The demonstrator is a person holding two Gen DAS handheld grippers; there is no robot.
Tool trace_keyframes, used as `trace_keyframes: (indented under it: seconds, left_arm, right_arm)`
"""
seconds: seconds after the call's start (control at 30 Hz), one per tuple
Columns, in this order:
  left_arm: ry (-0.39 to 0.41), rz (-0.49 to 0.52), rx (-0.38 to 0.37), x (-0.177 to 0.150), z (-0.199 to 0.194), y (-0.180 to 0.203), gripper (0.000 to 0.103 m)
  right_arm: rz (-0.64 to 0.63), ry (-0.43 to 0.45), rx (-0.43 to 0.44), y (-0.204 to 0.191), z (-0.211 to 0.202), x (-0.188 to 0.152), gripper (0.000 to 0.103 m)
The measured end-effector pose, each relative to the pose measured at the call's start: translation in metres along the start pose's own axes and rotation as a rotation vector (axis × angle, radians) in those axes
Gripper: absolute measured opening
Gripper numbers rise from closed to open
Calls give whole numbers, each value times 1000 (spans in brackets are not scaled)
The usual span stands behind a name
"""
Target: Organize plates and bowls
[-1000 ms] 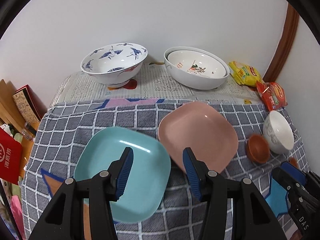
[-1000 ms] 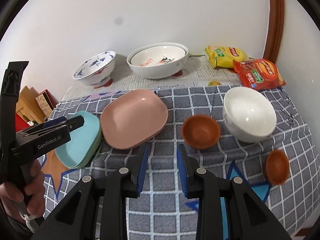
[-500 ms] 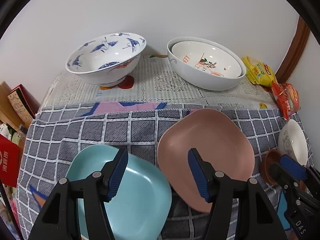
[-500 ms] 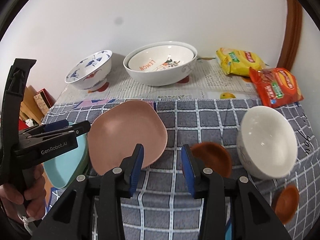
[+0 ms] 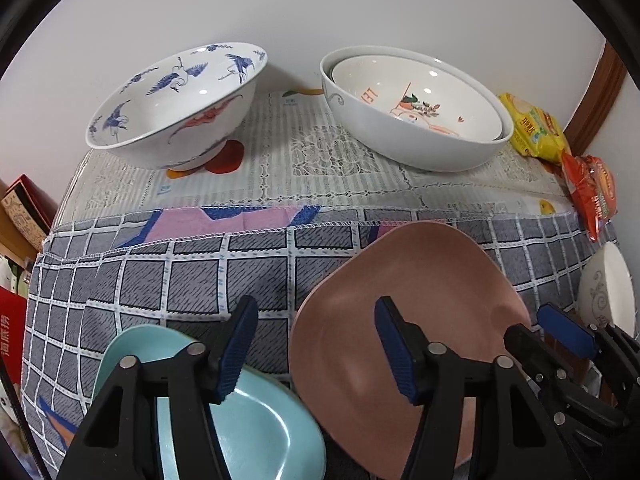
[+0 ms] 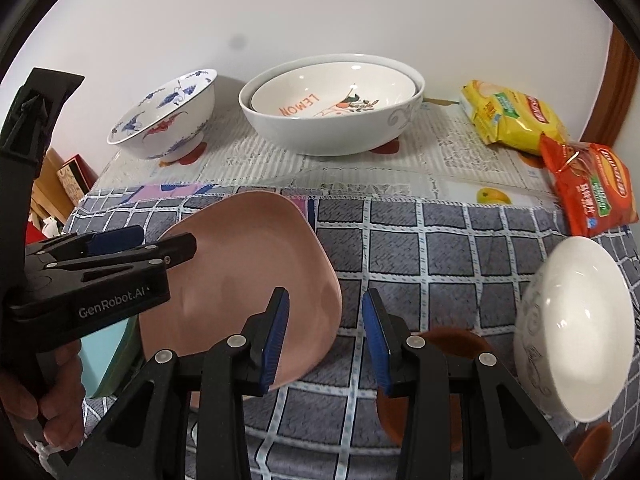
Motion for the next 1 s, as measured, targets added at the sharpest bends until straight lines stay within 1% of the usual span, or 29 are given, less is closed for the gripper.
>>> trace_keyframes:
  seconds: [0.07,0.13,0.2,0.23,0.3,0.33,0.37,0.43,0.5,0.57,0.77,1.0]
  left_arm:
    - [-15,4,8,-1,5,0,50]
    - [-26,2,7,-1,9,-1,40]
    - [-40,-1,5,-3,14,-1,36]
    - [-42,-3,5,-3,16,-1,31]
    - [-49,-3,7,-4,18,-1,27]
    - [-48,-2,12,-4,19,-1,26]
    - [-45,-3,13,-4,19,-1,25]
    - [-40,-8,12,-3,18,-2,23]
    - [-22,-19,5,-1,14,-4,22]
    - [-2,-27,-8,2,8,-4,21]
    - [37,-19,-32,5,-20,5,21]
    - [66,-1,-47,-8,-53,20,21]
  right_arm:
    - [-4,-6,0,-1,5,1,39]
    - [-8,-11,-2,0,9,1,39]
    - [-7,-19,1,0,14,1,37]
    - [-5,-25,5,0,16,0,36]
    - [4,-32,17,-1,20,-1,25]
    - [7,-37,22,-1,22,-1,22]
    - [9,-44,24,-2,24,-2,19]
    - [12,-44,15,-1,25,-2,16]
    - [19,-35,5,1,25,-2,10]
    - [28,-33,5,3,22,-1,7]
    - [61,26,13,10,-8,5,7]
    - [93,64,7,18,-47,1,7]
Point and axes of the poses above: each gripper's, at about its wrist camera, not at the fingertips, and z roughly the way its jaws point, y to its right, x to its top, the point moved 8 cm from there along z, roughly the way its jaws point, and after that the axes turned 10 degrees about -x, right-handed, at the moved point
